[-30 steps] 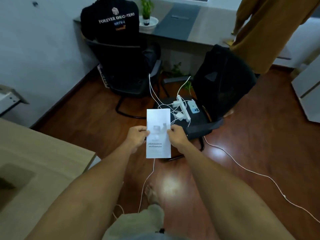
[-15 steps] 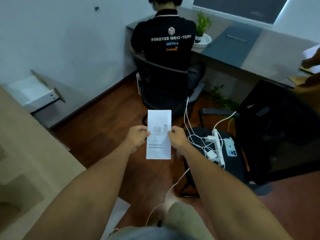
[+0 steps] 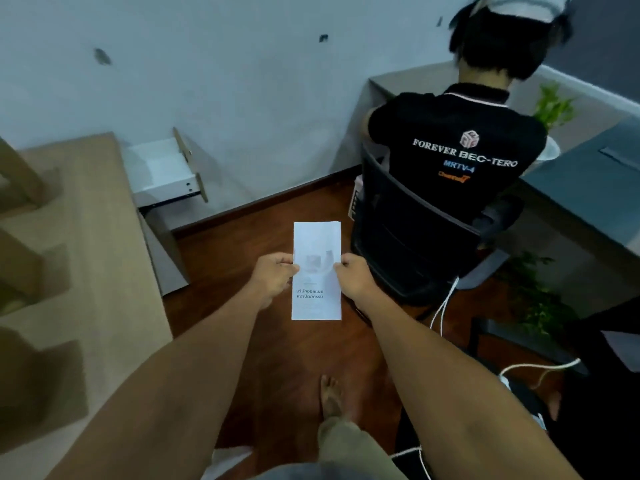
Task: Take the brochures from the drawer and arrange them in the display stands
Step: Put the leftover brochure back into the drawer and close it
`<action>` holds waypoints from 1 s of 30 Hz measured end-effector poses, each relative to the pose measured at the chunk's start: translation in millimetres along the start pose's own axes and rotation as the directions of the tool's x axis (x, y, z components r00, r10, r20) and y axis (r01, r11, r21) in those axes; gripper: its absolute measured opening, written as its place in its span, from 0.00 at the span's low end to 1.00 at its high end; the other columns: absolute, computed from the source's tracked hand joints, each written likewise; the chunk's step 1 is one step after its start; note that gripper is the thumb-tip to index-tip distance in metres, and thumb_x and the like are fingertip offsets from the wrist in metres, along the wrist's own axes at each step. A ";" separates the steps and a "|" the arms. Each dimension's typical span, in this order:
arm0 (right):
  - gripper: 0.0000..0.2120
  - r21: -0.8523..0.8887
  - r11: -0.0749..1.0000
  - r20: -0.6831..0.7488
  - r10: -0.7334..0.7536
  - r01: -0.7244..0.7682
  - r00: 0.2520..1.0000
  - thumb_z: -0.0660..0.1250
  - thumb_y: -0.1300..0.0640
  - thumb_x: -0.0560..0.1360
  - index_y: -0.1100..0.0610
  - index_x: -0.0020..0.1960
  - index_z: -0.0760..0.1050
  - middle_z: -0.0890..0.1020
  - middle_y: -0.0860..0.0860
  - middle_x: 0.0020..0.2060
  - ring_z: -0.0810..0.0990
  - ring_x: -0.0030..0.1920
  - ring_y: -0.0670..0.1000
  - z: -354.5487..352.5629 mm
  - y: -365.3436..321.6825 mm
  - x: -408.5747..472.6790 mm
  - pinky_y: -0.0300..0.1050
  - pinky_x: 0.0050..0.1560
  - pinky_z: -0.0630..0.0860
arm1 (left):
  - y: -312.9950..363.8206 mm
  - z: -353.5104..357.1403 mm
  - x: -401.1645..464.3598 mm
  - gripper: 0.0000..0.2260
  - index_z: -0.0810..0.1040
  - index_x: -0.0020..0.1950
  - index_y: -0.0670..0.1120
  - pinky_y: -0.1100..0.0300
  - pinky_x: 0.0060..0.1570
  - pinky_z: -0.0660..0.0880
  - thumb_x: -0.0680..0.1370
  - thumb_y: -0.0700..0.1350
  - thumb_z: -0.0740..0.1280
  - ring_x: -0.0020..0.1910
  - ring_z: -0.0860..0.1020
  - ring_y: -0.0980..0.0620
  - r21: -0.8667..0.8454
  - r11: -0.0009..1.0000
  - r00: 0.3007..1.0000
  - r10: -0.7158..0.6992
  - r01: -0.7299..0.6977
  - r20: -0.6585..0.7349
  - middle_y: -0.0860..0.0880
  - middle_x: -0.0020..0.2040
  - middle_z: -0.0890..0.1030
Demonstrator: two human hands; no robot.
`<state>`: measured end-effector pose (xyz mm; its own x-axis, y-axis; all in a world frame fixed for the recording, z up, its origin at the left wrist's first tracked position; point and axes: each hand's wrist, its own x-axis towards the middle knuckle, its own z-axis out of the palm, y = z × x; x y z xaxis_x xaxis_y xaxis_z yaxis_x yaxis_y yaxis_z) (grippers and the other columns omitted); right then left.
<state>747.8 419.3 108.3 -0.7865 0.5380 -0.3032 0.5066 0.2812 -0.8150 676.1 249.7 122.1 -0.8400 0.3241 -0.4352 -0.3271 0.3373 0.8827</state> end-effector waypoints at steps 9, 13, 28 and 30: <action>0.17 -0.042 0.997 0.191 -0.051 0.060 0.980 0.59 0.66 0.79 0.54 0.33 0.65 0.70 0.49 0.31 0.67 0.31 0.48 13.6 -55.4 158.2 0.42 0.30 0.63 | 46.4 -9.3 121.8 0.08 0.82 0.58 0.38 0.56 0.42 0.74 0.80 0.35 0.68 0.43 0.79 0.47 -0.103 0.992 0.981 -0.093 0.076 -0.173 0.40 0.49 0.85; 0.16 -0.047 0.990 0.259 -0.115 0.132 0.959 0.60 0.66 0.79 0.56 0.34 0.68 0.71 0.49 0.30 0.66 0.31 0.47 16.4 -79.1 209.9 0.42 0.29 0.62 | 66.1 -11.1 153.9 0.05 0.82 0.53 0.43 0.53 0.46 0.75 0.80 0.35 0.69 0.46 0.80 0.46 -0.156 0.986 0.967 -0.098 0.062 -0.235 0.41 0.51 0.85; 0.18 -0.077 0.958 0.412 -0.220 0.275 0.884 0.60 0.66 0.79 0.54 0.33 0.66 0.70 0.47 0.29 0.64 0.29 0.46 80.2 -168.3 313.1 0.42 0.29 0.61 | 105.4 -79.9 241.4 0.09 0.80 0.60 0.39 0.59 0.37 0.71 0.80 0.36 0.68 0.45 0.77 0.46 -0.246 0.967 0.902 -0.158 0.060 -0.401 0.40 0.50 0.83; 0.18 -0.083 0.951 0.427 -0.236 0.298 0.873 0.60 0.66 0.79 0.53 0.33 0.66 0.70 0.47 0.29 0.64 0.30 0.45 97.9 -182.5 329.2 0.40 0.28 0.61 | 108.4 -97.8 256.8 0.08 0.80 0.60 0.40 0.60 0.38 0.72 0.81 0.36 0.68 0.45 0.79 0.47 -0.256 0.966 0.897 -0.154 0.047 -0.415 0.42 0.50 0.84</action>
<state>361.8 467.3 108.9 -0.9570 0.0638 -0.2831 0.2767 0.4940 -0.8242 382.7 283.1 123.3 -0.8827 -0.1282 -0.4521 -0.4661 0.1151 0.8772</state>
